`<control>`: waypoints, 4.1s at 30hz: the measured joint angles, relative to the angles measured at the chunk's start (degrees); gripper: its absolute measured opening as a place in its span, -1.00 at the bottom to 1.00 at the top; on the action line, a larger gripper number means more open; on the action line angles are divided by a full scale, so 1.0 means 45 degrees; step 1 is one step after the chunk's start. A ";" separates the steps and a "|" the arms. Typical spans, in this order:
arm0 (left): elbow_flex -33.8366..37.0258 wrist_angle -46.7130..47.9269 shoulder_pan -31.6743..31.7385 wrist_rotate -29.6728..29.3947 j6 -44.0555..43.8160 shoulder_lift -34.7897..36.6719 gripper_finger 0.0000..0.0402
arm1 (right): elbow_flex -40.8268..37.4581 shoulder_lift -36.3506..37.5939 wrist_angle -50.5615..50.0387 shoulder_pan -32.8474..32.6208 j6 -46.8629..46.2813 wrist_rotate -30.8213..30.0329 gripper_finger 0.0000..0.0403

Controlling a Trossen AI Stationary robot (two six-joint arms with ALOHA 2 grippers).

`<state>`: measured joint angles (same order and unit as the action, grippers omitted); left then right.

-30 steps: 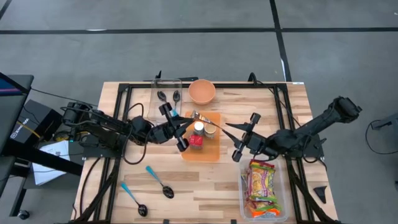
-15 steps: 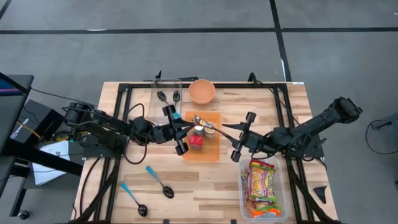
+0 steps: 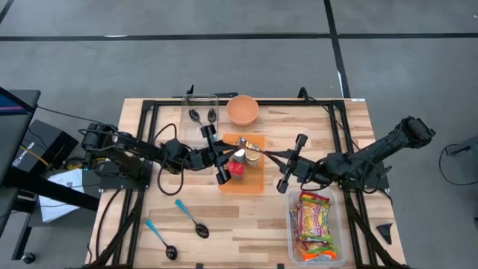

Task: Pick & Place Food Item
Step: Put the orange seasoning pack into the orange bin

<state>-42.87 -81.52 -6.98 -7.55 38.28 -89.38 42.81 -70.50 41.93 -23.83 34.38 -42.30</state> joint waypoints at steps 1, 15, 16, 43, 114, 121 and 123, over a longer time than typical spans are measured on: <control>0.0000 0.0004 -0.0001 0.0000 0.0000 0.0000 -1.00 | 0.0000 0.0001 0.0007 0.0000 -0.0008 -0.0011 -0.95; 0.0009 0.1188 0.0059 -0.5422 0.3038 0.0019 -0.44 | 0.0000 0.0008 0.0104 -0.0411 0.1313 -0.2122 -0.99; 0.0015 0.1203 0.0061 -0.6147 0.3671 0.0019 -0.36 | 0.0000 0.0010 0.0130 -0.0480 0.1479 -0.2323 -0.99; 0.1769 0.3214 -0.5446 -1.3928 0.6910 0.4631 0.27 | 0.4932 -0.2042 -1.4948 0.0725 -0.6296 0.2185 -1.00; 0.2841 0.4406 -0.6029 -1.5033 0.7150 0.6450 0.27 | 1.8277 -1.2944 -2.8827 0.3913 -0.6760 0.7009 -1.00; 0.2841 0.4406 -0.6029 -1.5033 0.7148 0.6450 0.27 | 1.8272 -1.2944 -2.8787 0.4392 -0.6307 0.7038 -1.00; 0.2841 0.4410 -0.6029 -1.5033 0.7145 0.6450 0.27 | 1.8272 -1.2944 -2.8729 0.4505 -0.6303 0.7053 -1.00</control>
<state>-30.09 -61.68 -34.11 -75.20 70.43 -60.36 125.03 -128.75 -87.35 -3.56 6.02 -10.57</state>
